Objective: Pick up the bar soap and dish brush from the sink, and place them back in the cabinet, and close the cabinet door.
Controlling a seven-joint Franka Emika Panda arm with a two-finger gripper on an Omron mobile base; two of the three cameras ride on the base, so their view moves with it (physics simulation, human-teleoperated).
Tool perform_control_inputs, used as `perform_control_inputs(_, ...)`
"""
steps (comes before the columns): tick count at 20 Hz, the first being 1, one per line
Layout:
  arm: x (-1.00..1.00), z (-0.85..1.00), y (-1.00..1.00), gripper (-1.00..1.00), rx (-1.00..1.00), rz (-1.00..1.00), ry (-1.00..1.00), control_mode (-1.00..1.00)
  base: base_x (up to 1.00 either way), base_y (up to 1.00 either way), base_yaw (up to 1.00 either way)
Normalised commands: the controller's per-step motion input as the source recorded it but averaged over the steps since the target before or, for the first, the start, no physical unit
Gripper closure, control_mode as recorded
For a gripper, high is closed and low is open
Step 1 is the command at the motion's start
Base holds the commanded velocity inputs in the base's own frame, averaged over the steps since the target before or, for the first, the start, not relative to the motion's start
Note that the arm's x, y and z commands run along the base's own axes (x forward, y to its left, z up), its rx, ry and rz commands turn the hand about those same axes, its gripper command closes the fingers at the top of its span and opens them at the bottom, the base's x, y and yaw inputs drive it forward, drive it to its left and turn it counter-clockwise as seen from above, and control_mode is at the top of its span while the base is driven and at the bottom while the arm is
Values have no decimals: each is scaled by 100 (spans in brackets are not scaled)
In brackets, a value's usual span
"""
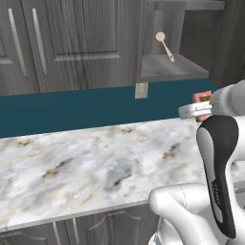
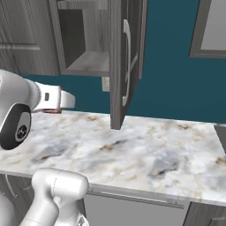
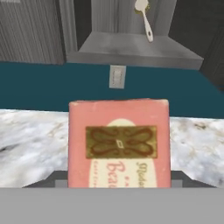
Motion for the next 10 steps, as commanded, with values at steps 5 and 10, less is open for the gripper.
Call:
perform_control_inputs(5, 5, 40, 0, 100, 0, 0, -1, -100, 0, 0, 0)
perform_control_inputs(10, 0, 24, -6, 100, 0, 0, -1, -100, 0, 0, 0)
